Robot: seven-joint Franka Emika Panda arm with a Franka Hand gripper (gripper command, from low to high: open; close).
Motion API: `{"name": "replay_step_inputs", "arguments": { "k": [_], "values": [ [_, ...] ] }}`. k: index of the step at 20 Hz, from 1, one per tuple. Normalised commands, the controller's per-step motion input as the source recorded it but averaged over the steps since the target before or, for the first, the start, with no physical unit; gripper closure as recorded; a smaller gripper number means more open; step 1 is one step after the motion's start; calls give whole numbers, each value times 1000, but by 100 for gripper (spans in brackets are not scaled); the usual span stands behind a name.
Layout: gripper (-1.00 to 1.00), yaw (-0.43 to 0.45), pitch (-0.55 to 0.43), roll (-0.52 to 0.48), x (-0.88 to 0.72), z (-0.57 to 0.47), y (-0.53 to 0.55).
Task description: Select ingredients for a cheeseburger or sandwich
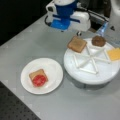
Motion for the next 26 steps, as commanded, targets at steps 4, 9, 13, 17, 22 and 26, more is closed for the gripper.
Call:
{"name": "replay_step_inputs", "arguments": {
  "k": [4, 9, 13, 17, 22, 26],
  "values": [
    [-100, -232, 76, 129, -45, -345, -583],
    [-100, -76, -48, 176, 106, -62, -172],
    [-100, -6, -53, 148, 92, 174, -18],
    [-100, 14, -86, 392, 27, 187, -43],
    [-100, 42, -104, 687, 15, 78, -194],
    [-100, 62, -77, 688, 92, -49, -316]
  ]
}}
